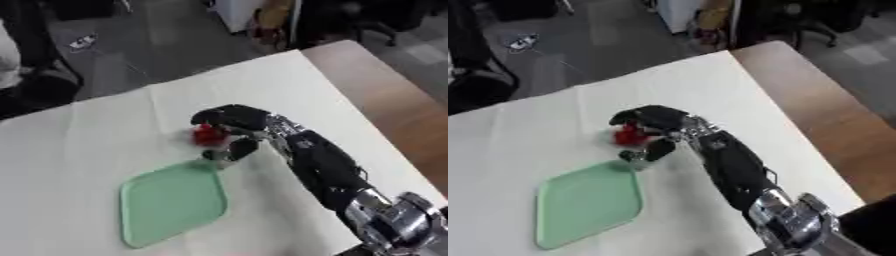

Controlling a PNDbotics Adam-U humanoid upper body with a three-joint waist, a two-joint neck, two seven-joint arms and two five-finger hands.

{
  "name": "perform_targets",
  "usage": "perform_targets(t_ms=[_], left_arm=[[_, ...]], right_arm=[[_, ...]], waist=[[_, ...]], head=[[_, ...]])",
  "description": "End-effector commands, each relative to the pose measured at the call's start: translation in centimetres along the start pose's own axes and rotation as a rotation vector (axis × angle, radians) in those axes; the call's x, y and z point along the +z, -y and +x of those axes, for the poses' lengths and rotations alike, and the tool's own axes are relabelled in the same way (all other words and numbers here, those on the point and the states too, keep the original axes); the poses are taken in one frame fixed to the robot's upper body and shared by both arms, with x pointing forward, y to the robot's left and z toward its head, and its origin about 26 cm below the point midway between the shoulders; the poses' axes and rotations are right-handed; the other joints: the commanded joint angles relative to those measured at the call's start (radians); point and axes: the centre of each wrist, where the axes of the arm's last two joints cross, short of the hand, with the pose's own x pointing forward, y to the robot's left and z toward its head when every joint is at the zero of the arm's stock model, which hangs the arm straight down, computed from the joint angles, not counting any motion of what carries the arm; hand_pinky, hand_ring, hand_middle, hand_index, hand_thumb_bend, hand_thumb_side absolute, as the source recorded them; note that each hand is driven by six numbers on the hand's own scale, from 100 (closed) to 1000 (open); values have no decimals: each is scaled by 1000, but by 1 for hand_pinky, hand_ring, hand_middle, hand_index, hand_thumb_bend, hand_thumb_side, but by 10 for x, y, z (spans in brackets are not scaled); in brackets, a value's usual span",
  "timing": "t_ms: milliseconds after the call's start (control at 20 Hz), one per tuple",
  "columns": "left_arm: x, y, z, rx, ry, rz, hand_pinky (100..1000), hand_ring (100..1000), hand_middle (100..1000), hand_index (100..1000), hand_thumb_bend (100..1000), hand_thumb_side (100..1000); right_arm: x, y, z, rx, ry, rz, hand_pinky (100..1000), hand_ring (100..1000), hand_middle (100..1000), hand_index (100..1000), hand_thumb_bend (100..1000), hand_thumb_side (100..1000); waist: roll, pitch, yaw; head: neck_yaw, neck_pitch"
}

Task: Pick up objects on the table and place them in the box.

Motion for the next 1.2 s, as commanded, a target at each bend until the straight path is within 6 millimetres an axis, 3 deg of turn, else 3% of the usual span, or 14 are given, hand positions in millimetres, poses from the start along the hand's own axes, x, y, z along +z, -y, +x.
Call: perform_targets(t_ms=[50, 450, 800, 950, 1200], left_arm=[[-6, -3, 7, 13, 31, 16, 322, 491, 669, 810, 290, 799], [-10, 2, 12, 50, 44, 23, 318, 492, 667, 809, 289, 801], [-14, 6, 18, 86, 59, 34, 315, 490, 665, 809, 288, 802], [-16, 7, 20, 95, 64, 37, 315, 490, 665, 809, 288, 802], [-17, 7, 21, 98, 68, 41, 316, 490, 665, 809, 288, 802]], right_arm=[[1, 22, -11, 29, -29, -43, 750, 832, 914, 988, 342, 886], [-3, 59, -24, 61, -62, -101, 728, 822, 910, 984, 331, 870], [-5, 72, -25, 94, -61, -94, 717, 822, 910, 984, 323, 862], [-5, 72, -26, 110, -60, -80, 714, 825, 911, 984, 323, 859], [-2, 61, -25, 119, -53, -43, 708, 825, 911, 984, 317, 866]], waist=[[-1, -10, 4], [5, 15, 25], [9, 41, 47], [10, 49, 53], [9, 52, 56]], head=[[-12, -24], [-46, -89], [-71, -145], [-77, -155], [-81, -145]])
